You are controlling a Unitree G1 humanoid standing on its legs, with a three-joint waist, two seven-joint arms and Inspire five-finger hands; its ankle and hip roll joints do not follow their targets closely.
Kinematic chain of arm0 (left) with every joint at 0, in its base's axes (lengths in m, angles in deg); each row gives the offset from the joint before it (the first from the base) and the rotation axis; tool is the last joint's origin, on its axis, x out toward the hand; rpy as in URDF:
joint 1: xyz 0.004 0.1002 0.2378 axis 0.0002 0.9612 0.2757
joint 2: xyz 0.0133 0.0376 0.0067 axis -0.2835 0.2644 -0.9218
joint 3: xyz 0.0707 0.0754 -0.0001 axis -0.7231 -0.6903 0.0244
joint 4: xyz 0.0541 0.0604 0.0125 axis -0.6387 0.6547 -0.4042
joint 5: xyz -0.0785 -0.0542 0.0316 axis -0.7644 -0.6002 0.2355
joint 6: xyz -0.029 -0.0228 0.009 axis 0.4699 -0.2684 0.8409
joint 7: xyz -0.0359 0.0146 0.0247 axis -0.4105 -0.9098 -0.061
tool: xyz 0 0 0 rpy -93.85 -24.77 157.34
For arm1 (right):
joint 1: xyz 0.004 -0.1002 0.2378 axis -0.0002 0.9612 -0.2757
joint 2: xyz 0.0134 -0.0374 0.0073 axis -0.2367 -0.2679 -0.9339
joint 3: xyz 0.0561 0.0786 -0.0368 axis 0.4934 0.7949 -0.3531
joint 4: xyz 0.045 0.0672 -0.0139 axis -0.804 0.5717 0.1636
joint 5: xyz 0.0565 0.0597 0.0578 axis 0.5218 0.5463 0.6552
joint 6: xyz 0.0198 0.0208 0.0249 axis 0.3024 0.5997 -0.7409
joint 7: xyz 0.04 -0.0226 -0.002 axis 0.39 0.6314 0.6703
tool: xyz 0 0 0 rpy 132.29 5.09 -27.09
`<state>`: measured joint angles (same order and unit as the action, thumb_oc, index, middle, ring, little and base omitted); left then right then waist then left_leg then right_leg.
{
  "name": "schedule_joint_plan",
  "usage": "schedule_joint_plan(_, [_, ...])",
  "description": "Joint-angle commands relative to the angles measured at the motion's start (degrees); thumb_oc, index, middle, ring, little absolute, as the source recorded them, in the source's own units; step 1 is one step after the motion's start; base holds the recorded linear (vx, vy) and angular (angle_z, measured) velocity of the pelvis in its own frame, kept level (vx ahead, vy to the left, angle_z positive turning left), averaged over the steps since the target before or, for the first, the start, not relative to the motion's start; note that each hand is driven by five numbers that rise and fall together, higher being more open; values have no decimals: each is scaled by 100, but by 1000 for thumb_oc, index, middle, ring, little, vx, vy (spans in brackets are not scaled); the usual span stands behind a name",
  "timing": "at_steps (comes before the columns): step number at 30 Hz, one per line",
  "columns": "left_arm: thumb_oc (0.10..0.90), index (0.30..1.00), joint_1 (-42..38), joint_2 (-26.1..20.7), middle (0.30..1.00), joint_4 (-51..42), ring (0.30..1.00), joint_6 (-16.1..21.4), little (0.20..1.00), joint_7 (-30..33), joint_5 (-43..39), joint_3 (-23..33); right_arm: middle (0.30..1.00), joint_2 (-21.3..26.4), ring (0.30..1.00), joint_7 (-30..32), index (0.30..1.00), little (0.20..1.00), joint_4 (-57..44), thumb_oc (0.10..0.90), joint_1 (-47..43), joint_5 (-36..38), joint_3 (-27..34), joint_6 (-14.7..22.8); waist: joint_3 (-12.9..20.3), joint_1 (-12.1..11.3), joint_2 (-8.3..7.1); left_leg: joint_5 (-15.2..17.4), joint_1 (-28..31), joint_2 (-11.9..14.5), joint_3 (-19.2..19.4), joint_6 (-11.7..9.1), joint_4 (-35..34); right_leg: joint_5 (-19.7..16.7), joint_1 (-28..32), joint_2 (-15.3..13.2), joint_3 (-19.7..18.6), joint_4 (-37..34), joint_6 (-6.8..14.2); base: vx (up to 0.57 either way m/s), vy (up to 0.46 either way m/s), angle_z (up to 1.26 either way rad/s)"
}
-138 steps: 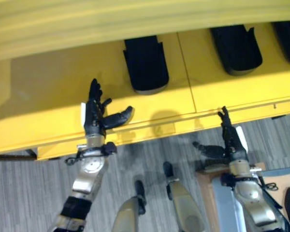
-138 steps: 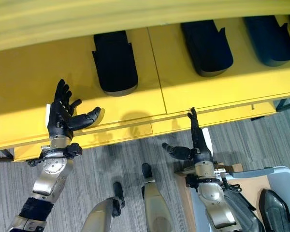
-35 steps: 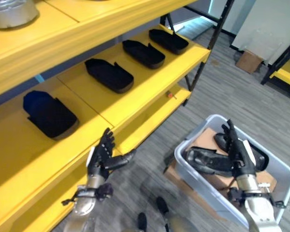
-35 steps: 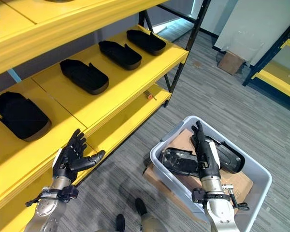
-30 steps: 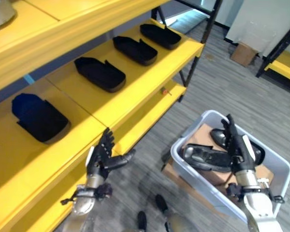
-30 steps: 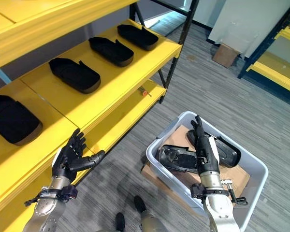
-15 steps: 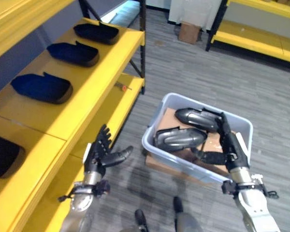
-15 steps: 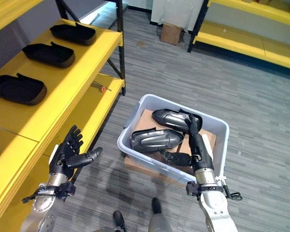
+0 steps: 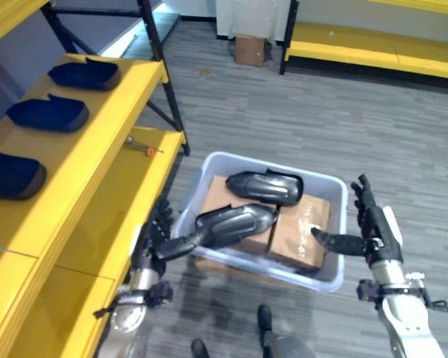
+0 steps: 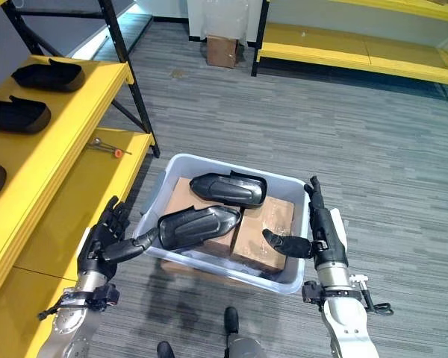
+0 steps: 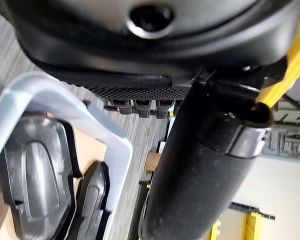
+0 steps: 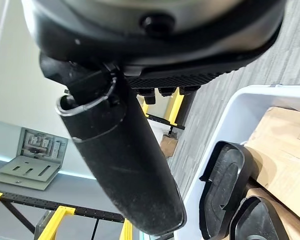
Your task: Move parts from the plastic box to the shelf.
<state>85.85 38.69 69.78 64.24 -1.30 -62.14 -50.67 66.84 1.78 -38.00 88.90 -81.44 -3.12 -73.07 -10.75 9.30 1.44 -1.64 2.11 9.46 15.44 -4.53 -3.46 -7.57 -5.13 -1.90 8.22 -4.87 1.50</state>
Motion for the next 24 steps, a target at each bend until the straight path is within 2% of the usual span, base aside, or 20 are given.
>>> schedule_joint_plan(1, [900, 1000, -144, -161, 1000, -426, 1000, 516, 1000, -111, -109, 230, 1000, 161, 1000, 60, 1000, 1000, -675, 900, -160, 159, 309, 676, 542, 28, -105, 349, -48, -3, -123, 73, 416, 1095, -390, -68, -389, 1108, 329, 15, -139, 6])
schedule_joint_plan(3, [900, 1000, -133, -131, 1000, -411, 1000, 511, 1000, -111, -141, 236, 1000, 211, 1000, 48, 1000, 1000, -708, 900, -103, 226, 338, 724, 442, 26, -149, 305, -275, 155, -179, 22, 980, 1196, -301, 48, -404, 1109, 193, 36, -327, 2])
schedule_joint_plan(4, [900, 1000, -128, -106, 1000, -424, 1000, 508, 1000, -123, -127, 230, 1000, 282, 1000, 37, 1000, 1000, -752, 900, -50, 268, 389, 732, 286, -24, -210, 286, -567, 159, -364, 64, 1860, 1226, -196, 89, -427, 1104, 75, 18, -336, 4])
schedule_joint_plan(5, [900, 1000, -140, -104, 1000, -427, 1000, 520, 1000, -129, -142, 222, 1000, 320, 1000, 26, 1000, 1000, -772, 900, -22, 286, 425, 741, 204, -36, -206, 276, -737, 155, -436, 62, 2165, 1239, -149, 95, -402, 1082, 36, 13, -200, 13])
schedule_joint_plan(6, [900, 1000, -200, -72, 1000, -409, 1000, 503, 1000, -125, -213, 146, 1000, 334, 1000, 132, 1000, 1000, -743, 900, -1, 239, 529, 730, 63, -75, -175, 210, -1067, -64, -549, 135, 1767, 1318, -31, -1, -309, 998, 23, 35, 4, 12])
schedule_joint_plan(7, [900, 1000, -238, -81, 1000, -416, 1000, 508, 1000, -100, -221, 80, 1000, 342, 1000, 266, 1000, 1000, -730, 900, -35, 166, 573, 737, -9, -109, -124, -244, -1429, -133, -715, 30, 1190, 1270, -20, -48, -273, 946, 72, 77, 83, 34])
schedule_joint_plan(8, [900, 1000, -257, -106, 1000, -426, 1000, 514, 1000, -84, -190, 64, 1000, 343, 1000, 338, 1000, 1000, -717, 900, -64, 118, 579, 747, -37, -128, -96, -374, -1560, -219, -832, 1, 866, 1257, -30, -57, -285, 949, 108, 93, 129, 45])
schedule_joint_plan(9, [900, 1000, -283, -138, 1000, -428, 1000, 530, 1000, -68, -164, 73, 1000, 364, 1000, 385, 1000, 1000, -690, 900, -109, 59, 547, 754, -62, -164, -75, -440, -1587, -289, -1017, -11, 726, 1246, -33, -52, -354, 952, 151, 84, 126, 32])
schedule_joint_plan(11, [900, 1000, -258, -138, 1000, -444, 1000, 584, 1000, -36, -162, 88, 1000, 401, 1000, 332, 1000, 1000, -642, 900, -232, -29, 373, 776, -41, -214, -4, -273, -1377, -403, -1361, 64, 649, 1216, -119, 5, -661, 971, 208, 84, 180, -13])
schedule_joint_plan(14, [900, 1000, -285, -109, 1000, -497, 1000, 630, 1000, -72, -181, 88, 1000, 348, 1000, 306, 1000, 1000, -593, 900, -246, -19, 413, 731, 7, -102, 104, -316, -1250, -360, -950, 39, 433, 1103, -164, -97, -773, 766, 276, 104, 242, -117])
schedule_joint_plan(15, [900, 1000, -290, -146, 1000, -507, 1000, 673, 1000, -79, -172, 97, 1000, 325, 1000, 291, 1000, 1000, -594, 900, -285, -17, 398, 713, 15, -100, 125, -234, -1195, -411, -731, 93, 394, 983, -210, -202, -934, 599, 359, 95, 319, -134])
schedule_joint_plan(20, [900, 1000, -323, -283, 1000, -520, 1000, 745, 1000, 24, -172, 183, 1000, 222, 1000, 302, 1000, 1000, -490, 900, -556, -2, 138, 657, 34, -93, 87, -69, -1192, -488, -181, 189, 363, 715, -451, -383, -1281, 362, 541, 42, 190, -71])
schedule_joint_plan(24, [900, 1000, -323, -326, 1000, -517, 1000, 777, 1000, 101, -193, 213, 1000, 189, 1000, 304, 1000, 1000, -468, 900, -634, -5, 20, 647, 47, -102, 27, 26, -1217, -520, 24, 230, 404, 586, -611, -460, -1426, 277, 641, 29, 67, -47])
